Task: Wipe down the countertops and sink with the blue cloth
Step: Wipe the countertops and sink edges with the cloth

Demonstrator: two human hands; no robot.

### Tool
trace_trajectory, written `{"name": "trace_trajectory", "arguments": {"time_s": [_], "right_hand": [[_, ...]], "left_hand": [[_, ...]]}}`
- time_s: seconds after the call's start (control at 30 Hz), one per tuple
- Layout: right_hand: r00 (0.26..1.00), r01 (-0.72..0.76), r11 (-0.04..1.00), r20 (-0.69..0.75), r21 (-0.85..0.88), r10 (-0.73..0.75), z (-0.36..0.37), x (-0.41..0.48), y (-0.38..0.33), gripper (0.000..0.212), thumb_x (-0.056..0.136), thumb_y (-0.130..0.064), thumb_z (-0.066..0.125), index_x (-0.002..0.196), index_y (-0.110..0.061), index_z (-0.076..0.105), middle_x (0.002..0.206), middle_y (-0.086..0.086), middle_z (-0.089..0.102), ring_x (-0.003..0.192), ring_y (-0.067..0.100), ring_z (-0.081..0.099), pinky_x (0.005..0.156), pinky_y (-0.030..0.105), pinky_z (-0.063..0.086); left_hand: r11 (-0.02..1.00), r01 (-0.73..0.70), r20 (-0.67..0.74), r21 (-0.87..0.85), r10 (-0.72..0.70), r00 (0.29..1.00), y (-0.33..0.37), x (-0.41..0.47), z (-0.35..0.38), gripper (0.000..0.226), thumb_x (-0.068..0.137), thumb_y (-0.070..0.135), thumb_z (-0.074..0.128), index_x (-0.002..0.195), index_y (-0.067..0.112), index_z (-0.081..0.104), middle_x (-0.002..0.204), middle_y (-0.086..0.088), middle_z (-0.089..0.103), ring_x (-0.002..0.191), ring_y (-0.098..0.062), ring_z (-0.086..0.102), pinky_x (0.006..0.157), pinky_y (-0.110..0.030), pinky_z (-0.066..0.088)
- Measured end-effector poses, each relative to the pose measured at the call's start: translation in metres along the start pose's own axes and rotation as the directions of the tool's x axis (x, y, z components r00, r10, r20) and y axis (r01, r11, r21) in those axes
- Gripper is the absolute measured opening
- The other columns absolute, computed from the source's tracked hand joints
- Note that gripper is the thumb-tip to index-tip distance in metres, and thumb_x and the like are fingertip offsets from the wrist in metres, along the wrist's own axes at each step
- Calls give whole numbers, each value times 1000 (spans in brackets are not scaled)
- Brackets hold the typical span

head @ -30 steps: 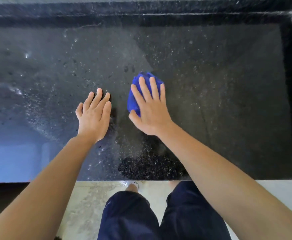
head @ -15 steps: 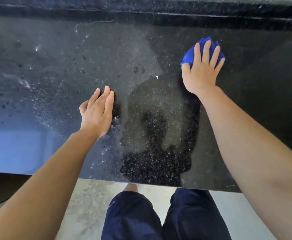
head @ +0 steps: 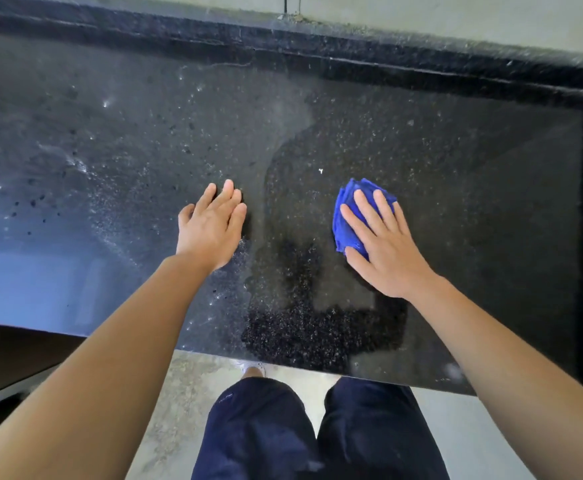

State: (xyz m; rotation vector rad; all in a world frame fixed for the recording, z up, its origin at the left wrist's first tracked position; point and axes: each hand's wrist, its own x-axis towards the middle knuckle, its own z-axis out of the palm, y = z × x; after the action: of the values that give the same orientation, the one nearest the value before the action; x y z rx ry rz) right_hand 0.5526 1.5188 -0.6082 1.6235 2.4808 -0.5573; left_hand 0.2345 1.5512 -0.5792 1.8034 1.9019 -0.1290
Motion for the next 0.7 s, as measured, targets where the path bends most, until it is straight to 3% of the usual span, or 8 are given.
{"name": "trace_trajectory", "arguments": {"time_s": [0.1,0.17,0.47,0.7], "right_hand": [[976,-216,975,34,47,214,-3,-11,6,69,98,-53,17,160,-25,5,167,2,-13,152,29,-18,123,54,-5],[964,-265,964,31,23,264,-2,-7,-2,68,100,-49,18,160,-22,1,167,6,-14,152,35,-17,121,57,-4],[980,-196,980,33,16,195,1,-3,2,68,104,-47,30,161,-18,4,167,13,-7,152,43,-7,119,62,2],[979,-195,981,62,19,194,0,-4,3,67,104,-48,23,160,-19,2,167,12,-9,152,41,-9,119,61,0]], "left_hand": [[999,15,37,31,-16,999,4,2,-3,49,106,41,17,151,27,33,164,11,14,152,-14,5,119,-48,12],[999,25,44,45,-27,999,9,2,-3,51,106,42,16,151,24,33,164,9,13,152,-16,5,120,-51,14],[990,94,80,103,-102,992,22,1,-4,55,106,46,21,155,22,24,165,7,8,153,-17,0,121,-51,13],[993,93,54,74,-97,994,24,0,-6,52,105,47,23,150,22,34,165,5,14,152,-19,7,119,-52,20]]}}
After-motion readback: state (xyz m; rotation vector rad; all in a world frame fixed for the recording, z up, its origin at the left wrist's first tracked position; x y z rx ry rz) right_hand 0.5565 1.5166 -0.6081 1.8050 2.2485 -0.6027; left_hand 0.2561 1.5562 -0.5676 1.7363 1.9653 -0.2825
